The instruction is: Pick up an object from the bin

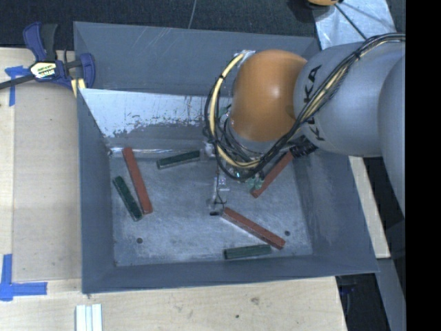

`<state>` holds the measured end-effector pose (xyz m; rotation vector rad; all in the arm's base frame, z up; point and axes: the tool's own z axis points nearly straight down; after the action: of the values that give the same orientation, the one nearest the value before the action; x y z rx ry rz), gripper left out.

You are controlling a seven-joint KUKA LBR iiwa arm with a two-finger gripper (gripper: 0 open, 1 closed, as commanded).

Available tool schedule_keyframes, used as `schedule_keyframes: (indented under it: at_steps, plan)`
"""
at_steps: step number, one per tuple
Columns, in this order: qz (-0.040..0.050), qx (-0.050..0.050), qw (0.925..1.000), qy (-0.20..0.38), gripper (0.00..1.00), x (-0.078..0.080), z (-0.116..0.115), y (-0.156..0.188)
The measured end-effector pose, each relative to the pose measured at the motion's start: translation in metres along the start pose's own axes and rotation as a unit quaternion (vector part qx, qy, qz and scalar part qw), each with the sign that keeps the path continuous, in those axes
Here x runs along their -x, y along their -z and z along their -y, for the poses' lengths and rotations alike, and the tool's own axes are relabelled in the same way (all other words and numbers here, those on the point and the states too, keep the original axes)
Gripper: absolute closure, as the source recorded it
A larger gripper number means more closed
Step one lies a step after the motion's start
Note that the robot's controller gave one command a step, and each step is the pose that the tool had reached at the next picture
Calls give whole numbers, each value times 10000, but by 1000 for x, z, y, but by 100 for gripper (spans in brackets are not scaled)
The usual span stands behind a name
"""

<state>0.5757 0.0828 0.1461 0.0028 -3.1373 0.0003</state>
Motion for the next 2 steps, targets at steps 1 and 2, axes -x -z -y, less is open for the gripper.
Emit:
schedule_keyframes:
  at_steps: [1, 2]
  plan:
    - [37, 4, 10000, -7, 0, 2, 0, 4]
    - [39, 9, 9998, 207, 0, 13, 47, -14]
